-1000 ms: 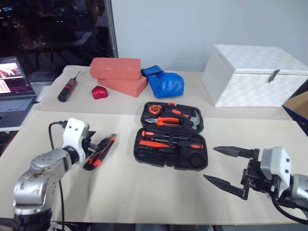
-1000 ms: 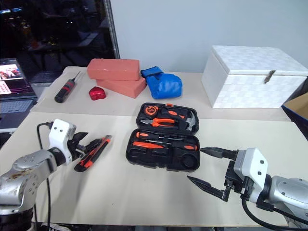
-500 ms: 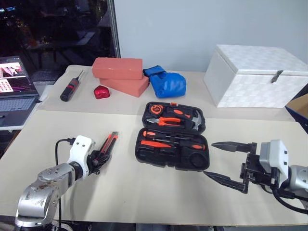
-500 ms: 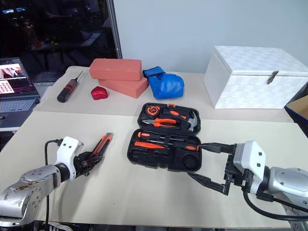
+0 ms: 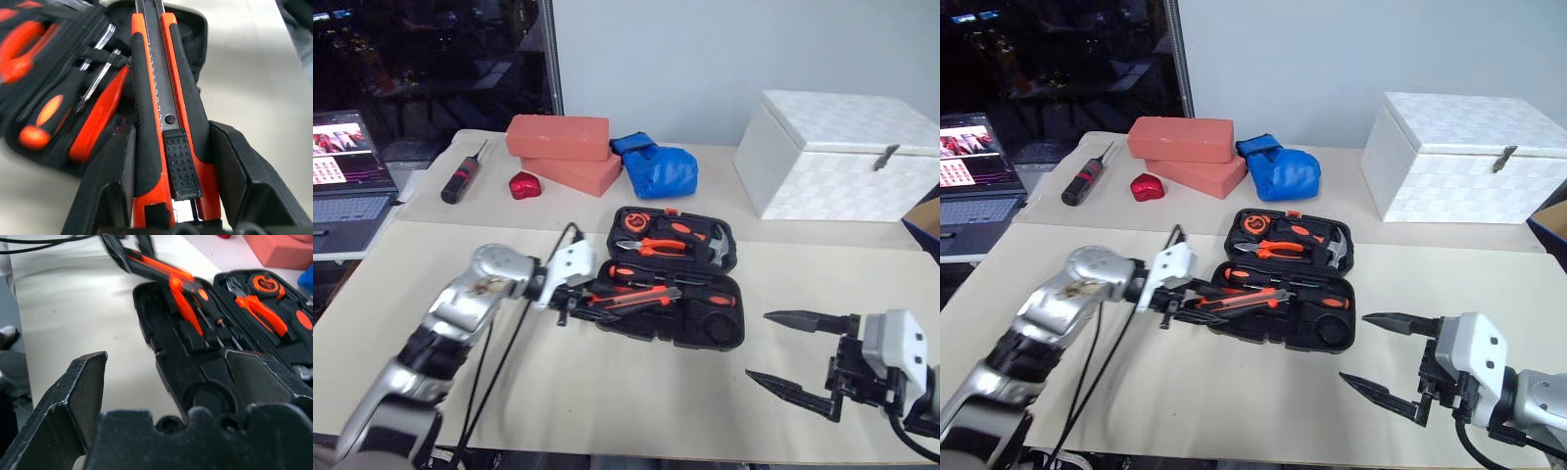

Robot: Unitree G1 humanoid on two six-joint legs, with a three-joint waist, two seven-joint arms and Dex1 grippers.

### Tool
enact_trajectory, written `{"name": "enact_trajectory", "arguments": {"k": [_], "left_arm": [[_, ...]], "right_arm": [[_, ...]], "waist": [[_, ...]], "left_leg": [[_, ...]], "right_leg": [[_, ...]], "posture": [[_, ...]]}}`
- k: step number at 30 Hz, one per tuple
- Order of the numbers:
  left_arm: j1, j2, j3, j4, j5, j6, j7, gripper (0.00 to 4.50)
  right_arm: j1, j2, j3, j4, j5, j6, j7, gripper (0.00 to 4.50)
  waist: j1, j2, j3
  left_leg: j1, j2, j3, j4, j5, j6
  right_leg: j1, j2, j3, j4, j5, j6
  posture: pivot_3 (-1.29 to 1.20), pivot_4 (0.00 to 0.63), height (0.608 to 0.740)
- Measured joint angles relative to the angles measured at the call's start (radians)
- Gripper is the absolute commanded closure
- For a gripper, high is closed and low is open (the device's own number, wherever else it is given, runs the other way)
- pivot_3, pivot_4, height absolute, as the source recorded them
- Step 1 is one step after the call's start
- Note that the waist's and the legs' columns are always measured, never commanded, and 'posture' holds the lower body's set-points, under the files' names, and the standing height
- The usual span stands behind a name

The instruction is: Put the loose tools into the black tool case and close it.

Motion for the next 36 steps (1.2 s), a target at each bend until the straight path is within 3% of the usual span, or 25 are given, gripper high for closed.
{"name": "enact_trajectory", "arguments": {"k": [5, 17, 19, 24, 28, 36], "left_arm": [[-0.125, -0.091, -0.106, 0.169, 0.108, -0.093, -0.053, 2.74], [-0.139, -0.098, -0.156, 0.194, 0.188, -0.102, -0.113, 2.74], [-0.139, -0.098, -0.158, 0.192, 0.198, -0.105, -0.115, 1.74], [-0.143, -0.097, -0.144, 0.188, 0.215, -0.093, -0.109, 0.20], [-0.107, -0.097, -0.062, 0.159, 0.114, -0.026, -0.130, 0.03], [-0.037, -0.122, 0.087, 0.087, -0.040, 0.134, -0.060, 2.84]], "right_arm": [[0.065, 0.017, -0.073, -0.014, -0.001, -0.003, 0.016, 0.00], [0.134, 0.040, -0.155, -0.038, -0.001, -0.013, 0.037, 0.00], [0.125, 0.039, -0.155, -0.037, -0.001, -0.013, 0.036, 0.00], [0.118, 0.034, -0.155, -0.037, -0.001, -0.013, 0.035, 0.00], [0.122, 0.034, -0.157, -0.039, -0.001, -0.013, 0.034, 0.00], [0.119, 0.034, -0.153, -0.048, -0.001, -0.013, 0.008, 0.00]], "waist": [[-0.016, 0.000, 0.000], [-0.022, 0.001, 0.000], [-0.022, 0.001, 0.000], [-0.025, 0.001, 0.000], [-0.025, 0.001, 0.000], [-0.022, 0.002, 0.000]], "left_leg": [[0.000, 0.000, -0.002, -0.001, -0.001, 0.002], [0.001, 0.000, -0.003, 0.000, -0.001, 0.001], [0.001, 0.000, -0.003, 0.000, -0.001, 0.001], [0.001, 0.000, -0.003, 0.000, -0.001, 0.002], [0.001, 0.000, -0.004, 0.000, -0.001, 0.001], [0.003, 0.000, -0.004, 0.000, -0.001, 0.001]], "right_leg": [[0.000, 0.001, 0.000, 0.002, 0.001, 0.008], [0.001, 0.001, 0.000, 0.003, -0.003, 0.002], [0.001, 0.001, 0.000, 0.003, -0.002, 0.004], [0.001, 0.001, 0.000, 0.004, 0.000, 0.008], [0.001, 0.001, 0.000, 0.005, 0.000, 0.007], [0.002, 0.001, 0.000, 0.005, 0.000, 0.008]], "posture": [[0.00, 0.150, 0.740], [0.00, 0.150, 0.740], [0.00, 0.150, 0.740], [0.00, 0.150, 0.740], [0.00, 0.150, 0.740], [0.00, 0.150, 0.740]]}}
